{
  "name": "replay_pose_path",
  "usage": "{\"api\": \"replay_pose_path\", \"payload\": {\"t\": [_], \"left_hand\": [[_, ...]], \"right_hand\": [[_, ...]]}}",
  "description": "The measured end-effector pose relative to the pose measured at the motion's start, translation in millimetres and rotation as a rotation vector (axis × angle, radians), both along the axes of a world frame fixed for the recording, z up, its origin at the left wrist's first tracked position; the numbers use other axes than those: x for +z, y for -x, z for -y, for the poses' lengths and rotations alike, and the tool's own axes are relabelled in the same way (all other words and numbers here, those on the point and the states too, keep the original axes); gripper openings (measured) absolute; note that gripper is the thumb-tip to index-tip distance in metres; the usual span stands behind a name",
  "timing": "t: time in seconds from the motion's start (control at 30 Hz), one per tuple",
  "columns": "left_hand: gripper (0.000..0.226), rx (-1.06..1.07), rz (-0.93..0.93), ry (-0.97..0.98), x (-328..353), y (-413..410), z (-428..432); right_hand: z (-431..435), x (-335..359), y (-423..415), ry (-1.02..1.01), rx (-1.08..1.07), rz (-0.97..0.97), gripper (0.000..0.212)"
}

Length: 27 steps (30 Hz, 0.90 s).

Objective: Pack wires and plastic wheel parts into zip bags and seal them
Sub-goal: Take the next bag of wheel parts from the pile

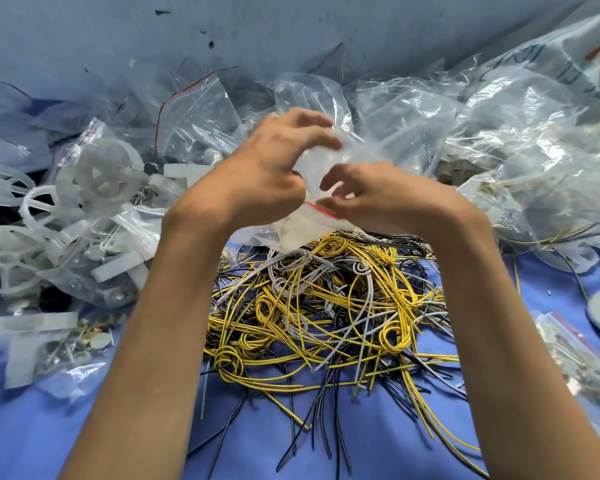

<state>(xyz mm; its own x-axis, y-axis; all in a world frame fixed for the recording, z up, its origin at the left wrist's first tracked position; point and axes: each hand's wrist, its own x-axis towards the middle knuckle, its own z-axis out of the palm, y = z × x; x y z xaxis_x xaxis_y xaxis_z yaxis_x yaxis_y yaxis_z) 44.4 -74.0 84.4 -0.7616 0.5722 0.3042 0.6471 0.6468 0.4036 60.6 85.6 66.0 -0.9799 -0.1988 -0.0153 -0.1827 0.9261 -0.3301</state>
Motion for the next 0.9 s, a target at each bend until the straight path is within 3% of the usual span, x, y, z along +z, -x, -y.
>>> {"api": "replay_pose_path", "payload": {"t": [0.17,0.23,0.3,0.43,0.53,0.67,0.77,0.9], "left_hand": [[0.046,0.213,0.178,0.198,-5.7,2.1,2.7],[0.053,0.314,0.187,0.243,-9.1,4.6,4.3],[0.063,0.372,0.129,0.246,-10.0,6.3,5.2],[0.084,0.421,-0.1,0.009,-5.2,0.7,1.7],[0.083,0.423,-0.158,0.001,-6.3,3.9,0.9],[0.063,0.441,0.011,0.137,-14.6,16.5,10.1],[0.059,0.451,0.07,0.029,-13.8,15.7,14.4],[0.058,0.519,-0.08,-0.134,-7.3,12.3,12.9]], "right_hand": [[-6.8,-5.7,2.9,-0.062,-0.054,0.06,0.055],[-6.1,-8.5,5.0,-0.033,-0.023,0.004,0.065],[-0.1,-12.3,7.6,0.058,0.057,-0.078,0.077],[19.0,-13.7,10.5,0.221,0.16,-0.356,0.103],[20.5,-15.9,12.9,0.227,0.177,-0.303,0.115],[5.8,-20.4,7.6,0.056,0.177,0.095,0.101],[2.4,-15.4,5.9,0.065,0.142,-0.017,0.085],[4.6,-3.9,1.9,0.261,0.143,-0.155,0.071]]}}
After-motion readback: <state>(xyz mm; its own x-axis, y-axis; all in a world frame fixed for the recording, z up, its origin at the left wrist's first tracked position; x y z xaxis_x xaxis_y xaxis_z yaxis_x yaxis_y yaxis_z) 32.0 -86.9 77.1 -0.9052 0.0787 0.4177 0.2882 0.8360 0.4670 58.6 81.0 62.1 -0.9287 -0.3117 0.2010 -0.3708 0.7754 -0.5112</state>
